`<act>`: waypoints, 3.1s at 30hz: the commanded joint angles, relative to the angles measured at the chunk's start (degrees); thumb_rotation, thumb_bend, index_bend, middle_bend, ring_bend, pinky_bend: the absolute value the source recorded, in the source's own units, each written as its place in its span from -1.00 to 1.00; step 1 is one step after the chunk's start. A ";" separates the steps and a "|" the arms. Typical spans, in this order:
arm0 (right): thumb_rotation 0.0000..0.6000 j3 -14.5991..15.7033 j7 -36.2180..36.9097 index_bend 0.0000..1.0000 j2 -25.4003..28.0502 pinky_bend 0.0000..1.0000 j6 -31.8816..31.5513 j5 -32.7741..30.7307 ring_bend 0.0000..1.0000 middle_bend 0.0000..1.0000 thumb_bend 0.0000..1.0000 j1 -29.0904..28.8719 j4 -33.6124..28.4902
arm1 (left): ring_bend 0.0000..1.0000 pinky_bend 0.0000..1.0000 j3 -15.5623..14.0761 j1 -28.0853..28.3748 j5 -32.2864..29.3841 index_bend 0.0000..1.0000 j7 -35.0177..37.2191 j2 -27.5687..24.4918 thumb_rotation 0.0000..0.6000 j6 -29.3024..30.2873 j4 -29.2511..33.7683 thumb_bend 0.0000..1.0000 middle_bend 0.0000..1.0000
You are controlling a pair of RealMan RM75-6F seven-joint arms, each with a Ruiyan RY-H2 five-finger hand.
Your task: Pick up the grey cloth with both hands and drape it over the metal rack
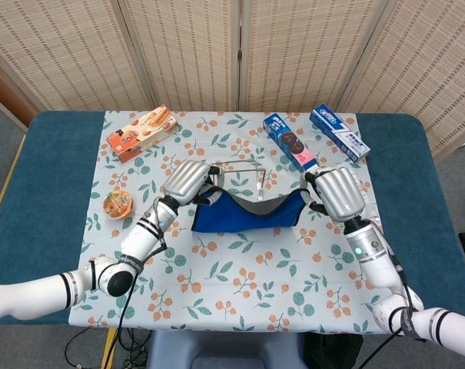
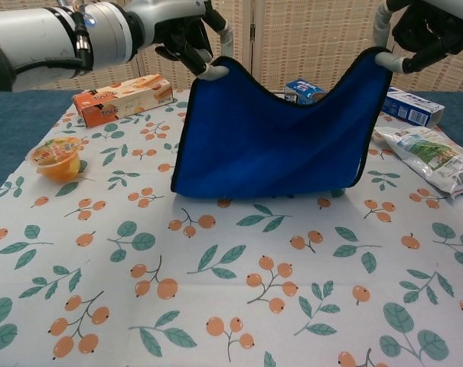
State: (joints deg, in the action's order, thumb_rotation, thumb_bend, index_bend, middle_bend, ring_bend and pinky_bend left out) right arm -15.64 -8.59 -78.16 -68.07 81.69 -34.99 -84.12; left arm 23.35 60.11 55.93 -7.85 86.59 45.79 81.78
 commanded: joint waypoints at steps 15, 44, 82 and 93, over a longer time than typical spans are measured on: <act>1.00 -4.02 -1.22 0.28 -3.63 0.75 6.41 -7.73 0.56 0.71 0.00 -6.65 7.51 | 0.96 1.00 2.15 6.88 -11.52 0.21 -4.33 3.15 1.00 -2.04 -11.67 -0.21 1.00; 1.00 -7.00 -0.31 0.28 -9.67 0.75 13.19 -14.30 0.56 0.71 0.00 -16.48 18.90 | 0.96 1.00 2.82 11.53 -19.38 0.22 -5.49 5.27 1.00 -4.74 -25.18 -0.21 1.00; 1.00 -10.05 -8.62 0.28 -18.48 0.75 19.33 -26.72 0.56 0.69 -0.04 -26.55 32.08 | 0.93 1.00 2.08 14.35 -25.42 0.17 -11.47 10.29 1.00 -7.85 -37.48 -0.21 1.00; 1.00 -10.78 -12.51 0.28 -20.95 0.75 20.41 -30.95 0.55 0.67 -0.06 -28.87 35.80 | 0.90 1.00 3.11 14.69 -27.43 0.06 -13.55 11.33 1.00 -7.91 -40.50 -0.21 1.00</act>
State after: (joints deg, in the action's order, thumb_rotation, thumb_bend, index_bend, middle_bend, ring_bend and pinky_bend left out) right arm -26.27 -20.60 -98.82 -47.84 51.25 -63.57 -48.75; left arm 26.45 74.80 28.53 -21.28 97.88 37.91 41.37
